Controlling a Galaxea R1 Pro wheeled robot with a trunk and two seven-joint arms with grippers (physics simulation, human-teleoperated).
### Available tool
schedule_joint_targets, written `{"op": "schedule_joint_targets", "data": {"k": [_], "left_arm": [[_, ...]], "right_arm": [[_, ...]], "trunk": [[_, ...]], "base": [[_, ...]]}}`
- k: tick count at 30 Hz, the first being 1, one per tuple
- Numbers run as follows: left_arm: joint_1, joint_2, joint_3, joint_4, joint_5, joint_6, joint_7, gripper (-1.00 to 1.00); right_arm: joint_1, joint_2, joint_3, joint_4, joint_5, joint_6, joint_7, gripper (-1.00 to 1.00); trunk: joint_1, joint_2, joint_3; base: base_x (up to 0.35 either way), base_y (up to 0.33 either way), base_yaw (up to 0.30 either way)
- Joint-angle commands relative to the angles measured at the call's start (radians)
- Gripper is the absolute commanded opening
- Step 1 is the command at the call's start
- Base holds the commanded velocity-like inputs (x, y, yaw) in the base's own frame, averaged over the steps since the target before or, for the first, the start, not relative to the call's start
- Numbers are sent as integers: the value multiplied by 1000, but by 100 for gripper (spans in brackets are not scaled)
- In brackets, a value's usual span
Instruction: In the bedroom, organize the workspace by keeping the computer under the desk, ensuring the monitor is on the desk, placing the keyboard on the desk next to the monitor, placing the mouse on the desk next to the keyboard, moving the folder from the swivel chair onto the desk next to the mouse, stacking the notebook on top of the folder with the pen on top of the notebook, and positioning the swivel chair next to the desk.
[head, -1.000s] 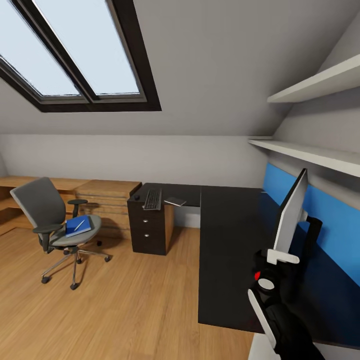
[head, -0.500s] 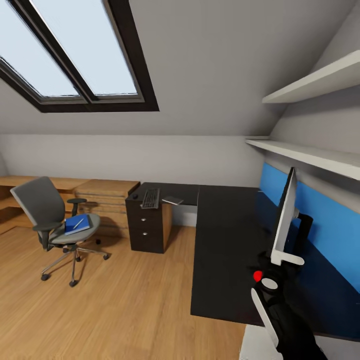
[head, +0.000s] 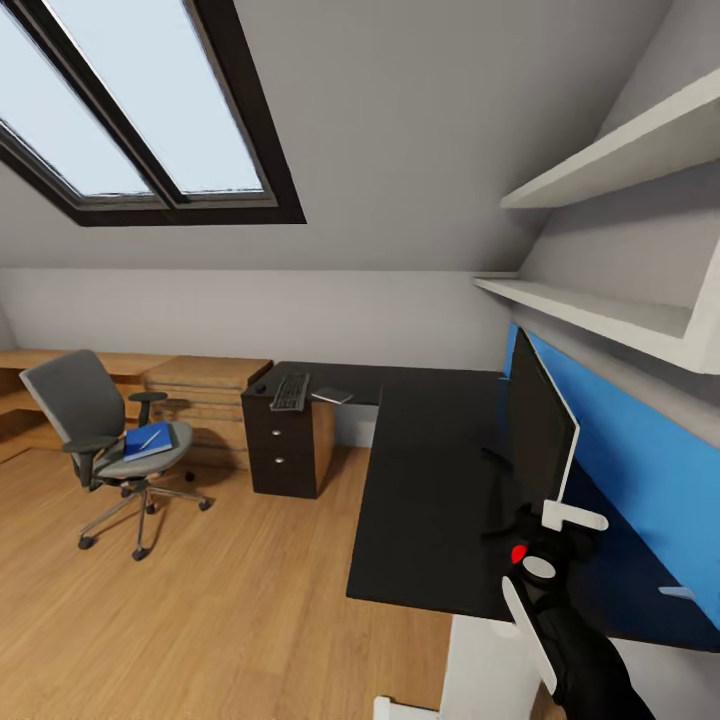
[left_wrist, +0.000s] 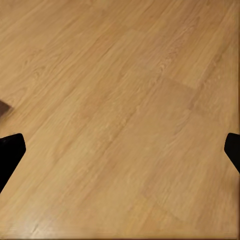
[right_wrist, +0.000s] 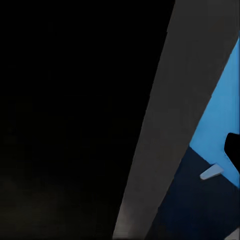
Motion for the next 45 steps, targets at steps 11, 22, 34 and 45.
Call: {"op": "schedule_joint_targets", "data": {"k": [11, 22, 34, 45], "left_arm": [[0, 1, 0, -2, 4, -1, 2, 100], [0, 2, 0, -2, 5, -1, 2, 100], [0, 1, 0, -2, 5, -1, 3, 100], [0, 1, 1, -2, 5, -1, 4, 100]], "right_arm": [[-1, 0, 4, 4, -5, 7, -7, 100], [-1, 0, 5, 3, -7, 2, -5, 100], [-1, 0, 7, 3, -9, -2, -1, 100], [-1, 0, 11, 3, -8, -3, 1, 100]], "trunk": [[0, -1, -1], [0, -1, -1], [0, -1, -1], [0, -1, -1]], "base": [[-5, -87, 0], [0, -108, 0], [-60, -20, 0], [-35, -10, 0]]}}
